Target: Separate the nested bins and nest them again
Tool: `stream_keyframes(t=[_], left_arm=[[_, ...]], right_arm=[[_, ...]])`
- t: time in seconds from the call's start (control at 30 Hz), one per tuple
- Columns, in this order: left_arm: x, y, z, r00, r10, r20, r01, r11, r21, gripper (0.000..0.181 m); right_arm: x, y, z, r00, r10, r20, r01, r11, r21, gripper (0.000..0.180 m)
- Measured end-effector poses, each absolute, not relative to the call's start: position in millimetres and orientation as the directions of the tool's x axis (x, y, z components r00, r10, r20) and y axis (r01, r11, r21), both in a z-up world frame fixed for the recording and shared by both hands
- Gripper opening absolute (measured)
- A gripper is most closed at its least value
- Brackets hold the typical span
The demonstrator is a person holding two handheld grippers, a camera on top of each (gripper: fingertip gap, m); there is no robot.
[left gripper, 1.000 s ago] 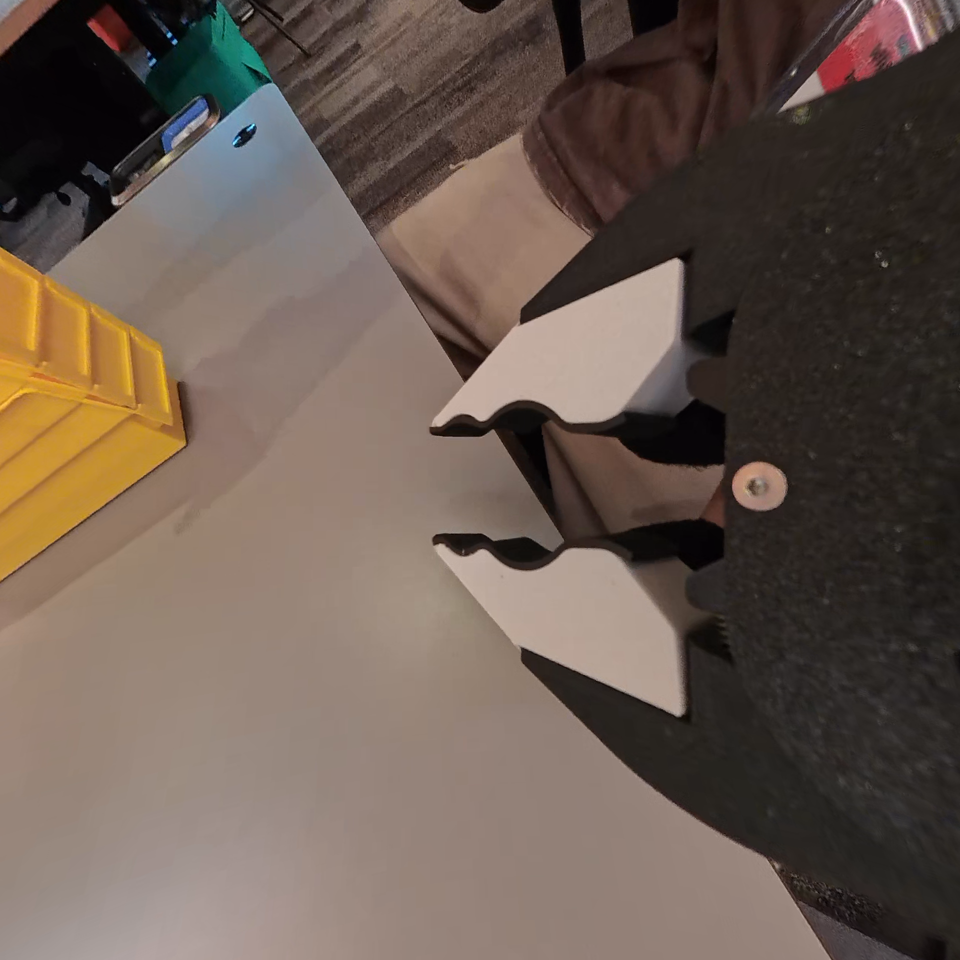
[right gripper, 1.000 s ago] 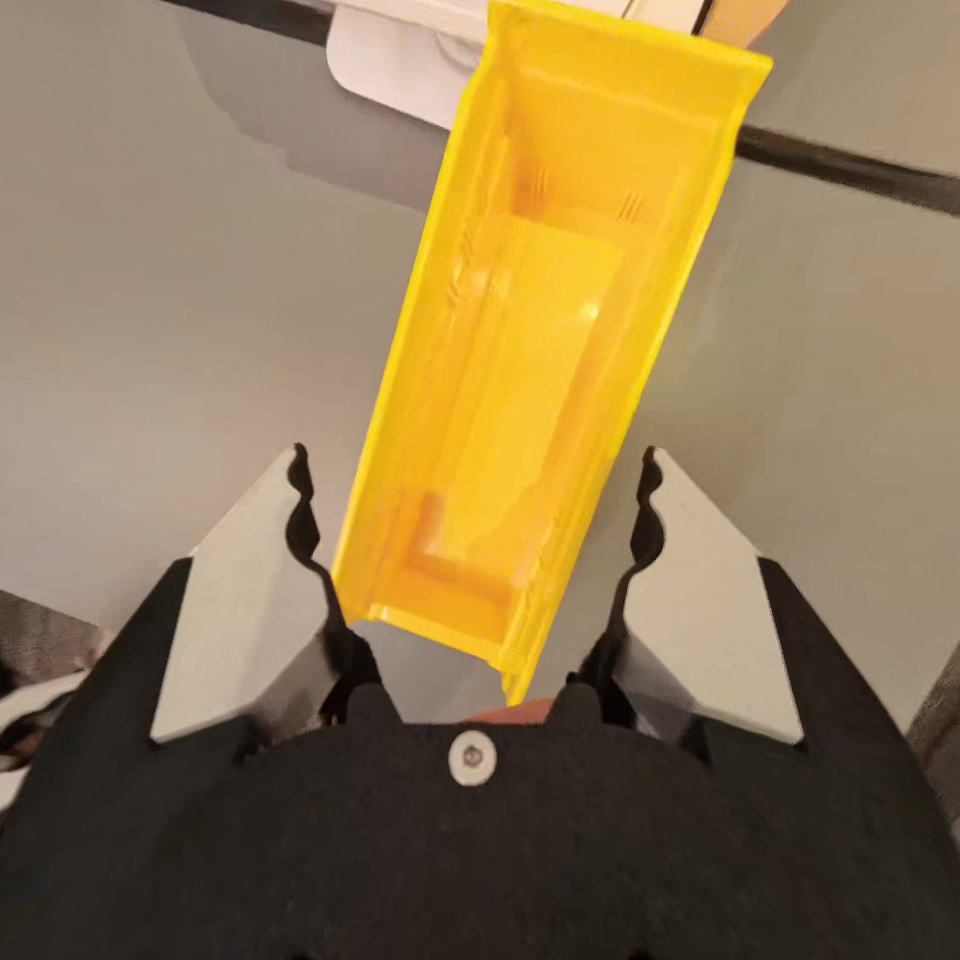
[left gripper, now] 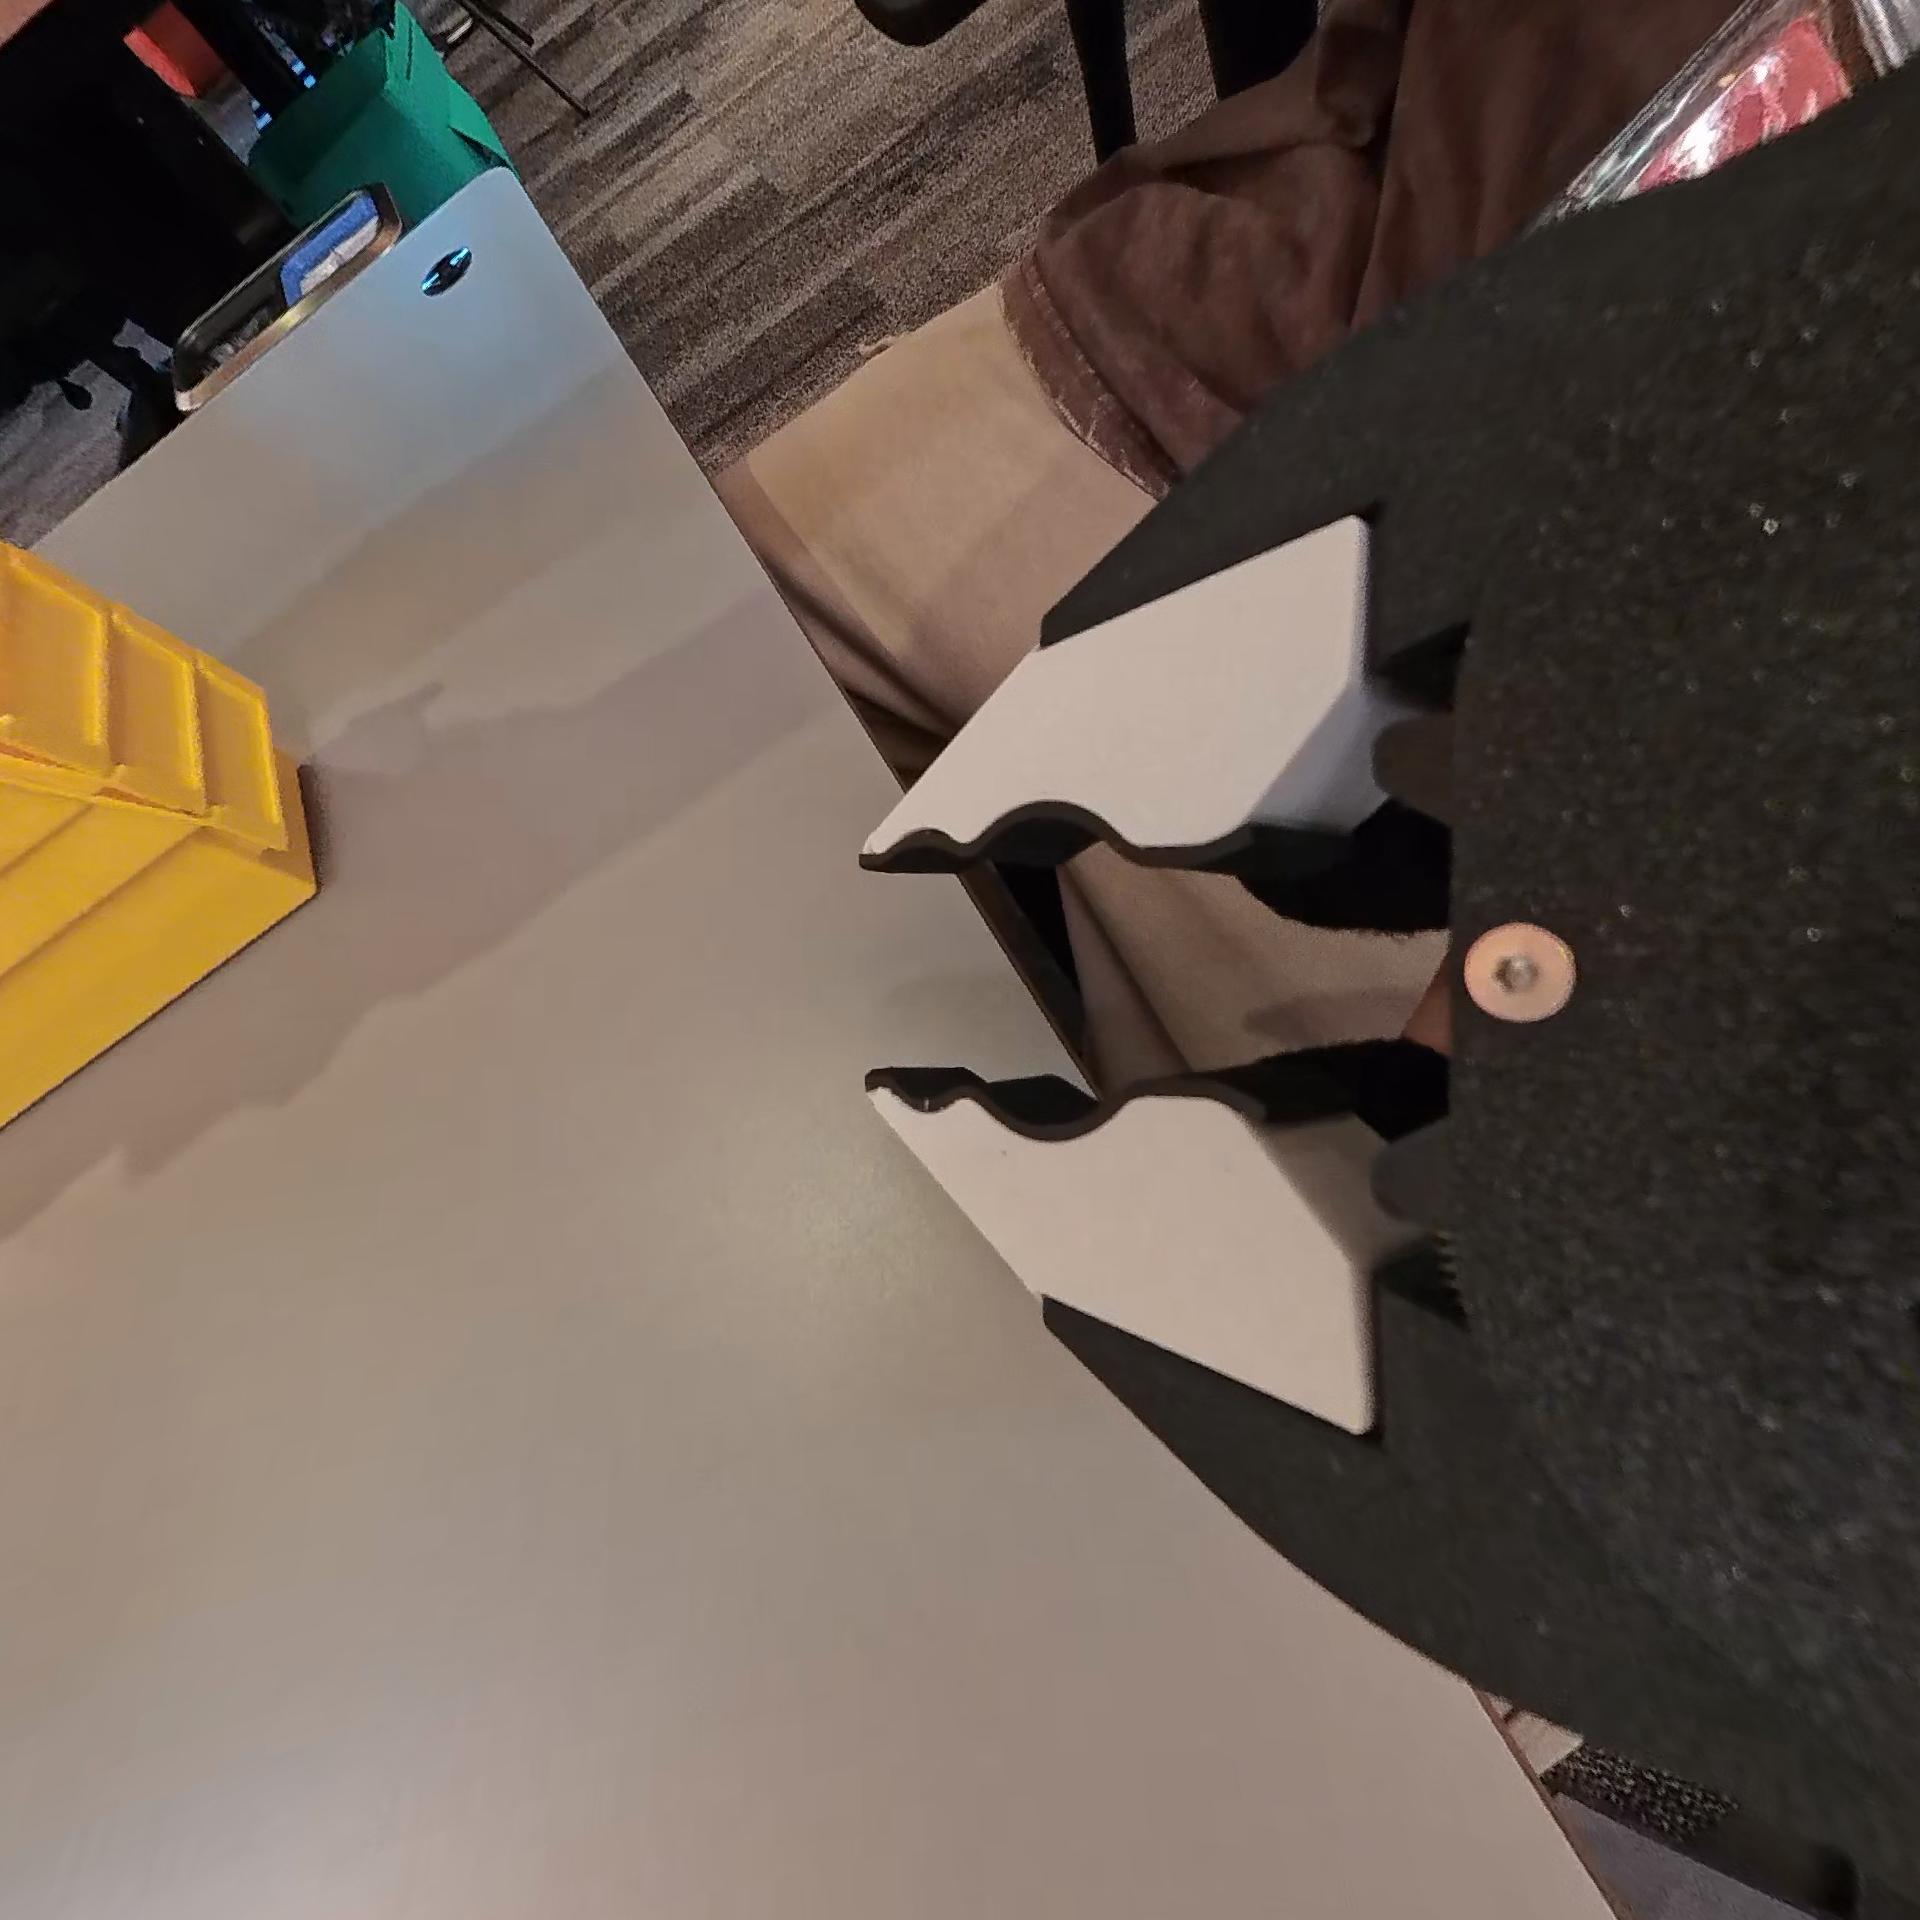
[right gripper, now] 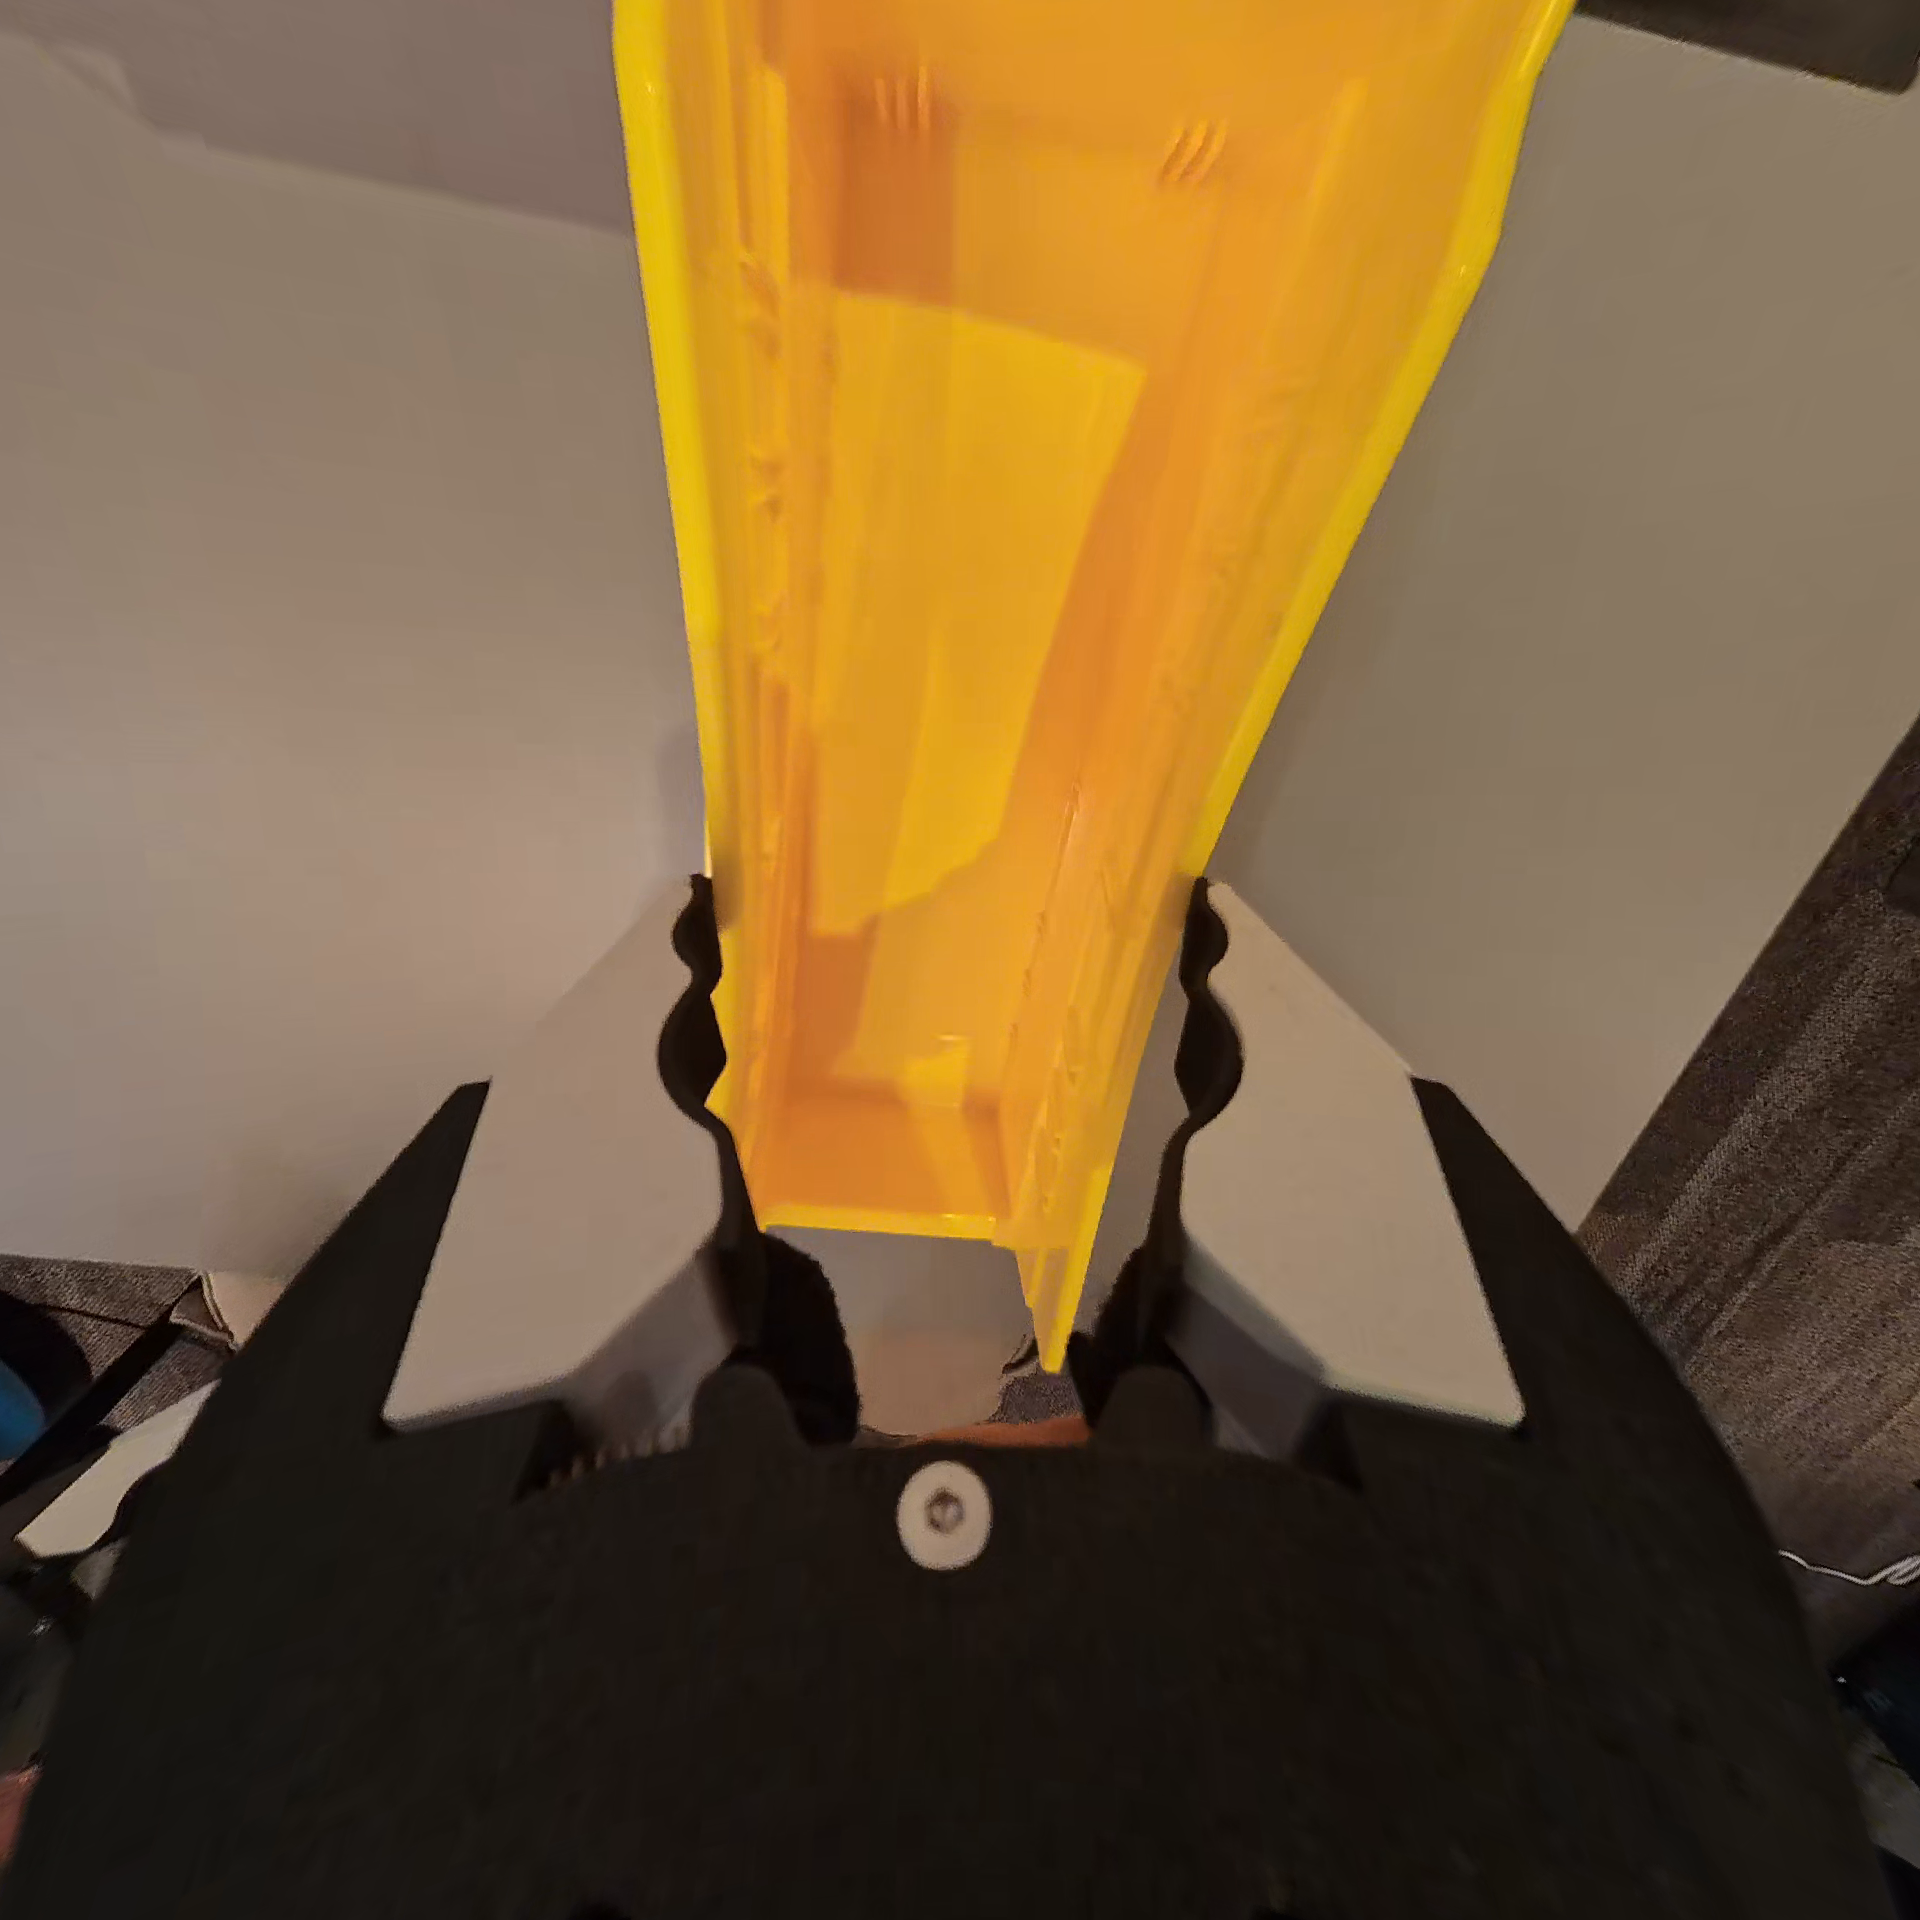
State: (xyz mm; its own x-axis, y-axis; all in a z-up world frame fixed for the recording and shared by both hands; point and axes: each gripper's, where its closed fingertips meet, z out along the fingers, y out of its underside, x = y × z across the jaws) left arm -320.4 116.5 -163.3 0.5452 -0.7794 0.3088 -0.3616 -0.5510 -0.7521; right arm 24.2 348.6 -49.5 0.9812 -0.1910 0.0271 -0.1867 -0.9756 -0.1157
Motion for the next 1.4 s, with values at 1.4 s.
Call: stream_keyframes(t=[1.4], left_arm=[[-314.8,118.9,-178.7,0.56,-0.769,0.307,-0.4,-0.576,-0.713,0.035]], right_arm=[[201.8,274.8,-113.5,0.967,-0.253,0.017,-0.252,-0.967,-0.043,0.091]])
